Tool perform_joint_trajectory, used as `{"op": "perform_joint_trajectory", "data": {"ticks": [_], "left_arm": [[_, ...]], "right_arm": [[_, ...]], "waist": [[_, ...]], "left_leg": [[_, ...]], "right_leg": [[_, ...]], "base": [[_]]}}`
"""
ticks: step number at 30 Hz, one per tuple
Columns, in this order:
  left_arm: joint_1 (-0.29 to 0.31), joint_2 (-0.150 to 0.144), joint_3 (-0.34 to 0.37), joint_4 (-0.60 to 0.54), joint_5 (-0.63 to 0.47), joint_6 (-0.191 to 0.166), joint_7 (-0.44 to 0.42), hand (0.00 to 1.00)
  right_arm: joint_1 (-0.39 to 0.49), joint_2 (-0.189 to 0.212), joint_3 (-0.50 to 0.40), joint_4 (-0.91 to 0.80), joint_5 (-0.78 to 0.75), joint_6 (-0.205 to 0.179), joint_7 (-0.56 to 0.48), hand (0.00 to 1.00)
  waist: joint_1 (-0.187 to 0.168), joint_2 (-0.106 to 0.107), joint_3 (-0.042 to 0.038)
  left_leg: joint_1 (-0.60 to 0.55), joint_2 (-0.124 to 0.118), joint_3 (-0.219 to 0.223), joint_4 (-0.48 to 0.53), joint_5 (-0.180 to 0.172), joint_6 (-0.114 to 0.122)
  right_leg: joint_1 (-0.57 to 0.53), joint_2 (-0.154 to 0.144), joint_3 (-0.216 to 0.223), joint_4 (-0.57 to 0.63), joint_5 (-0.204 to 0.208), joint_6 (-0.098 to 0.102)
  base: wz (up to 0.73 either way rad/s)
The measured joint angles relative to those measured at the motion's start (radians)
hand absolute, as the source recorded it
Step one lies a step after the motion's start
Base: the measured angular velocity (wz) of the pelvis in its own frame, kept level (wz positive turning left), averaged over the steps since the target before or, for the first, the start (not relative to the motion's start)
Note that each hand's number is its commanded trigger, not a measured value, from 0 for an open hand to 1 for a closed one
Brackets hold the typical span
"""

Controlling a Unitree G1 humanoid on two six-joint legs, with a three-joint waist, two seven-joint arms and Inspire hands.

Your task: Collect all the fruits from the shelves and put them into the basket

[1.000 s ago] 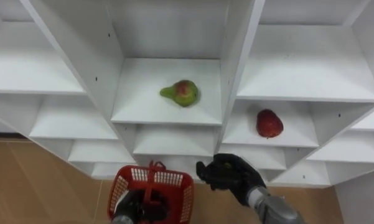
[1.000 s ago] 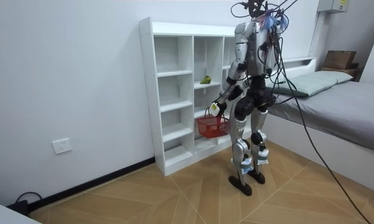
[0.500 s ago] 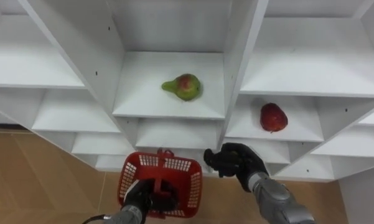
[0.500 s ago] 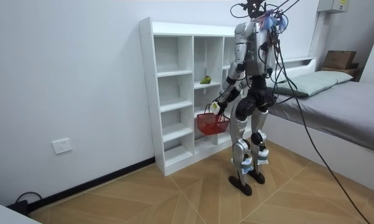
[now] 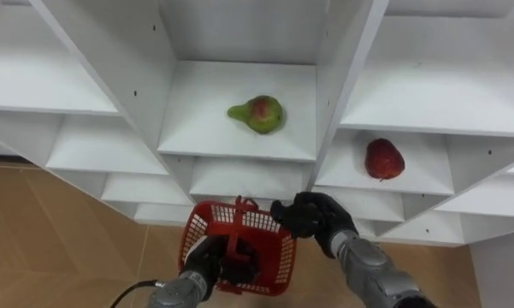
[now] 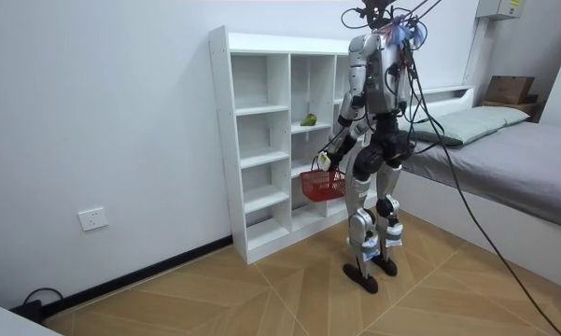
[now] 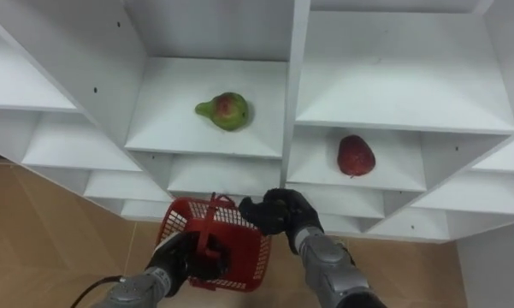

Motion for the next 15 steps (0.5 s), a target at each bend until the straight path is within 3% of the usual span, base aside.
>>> {"op": "perform_joint_trajectory", "data": {"ticks": [10,15], "left_arm": [[0.000,0.002,-0.029,0.009,0.001,0.000,-0.014,1.00],[0.000,0.003,-0.044,0.013,0.002,0.000,-0.014,1.00]], "right_arm": [[0.000,0.003,0.007,0.106,0.066,0.001,0.061,1.00],[0.000,0.000,0.022,0.114,0.099,0.001,0.071,1.00]], "waist": [[0.007,0.001,0.0005],[0.007,0.003,0.0052]], "left_leg": [[0.006,0.000,0.003,-0.006,0.000,0.000],[0.002,0.000,0.011,-0.003,0.000,0.000]], "right_leg": [[0.004,0.000,0.001,-0.004,0.000,0.000],[0.002,0.000,0.000,-0.004,0.000,0.000]], "base": [[0.00],[0.00]]}}
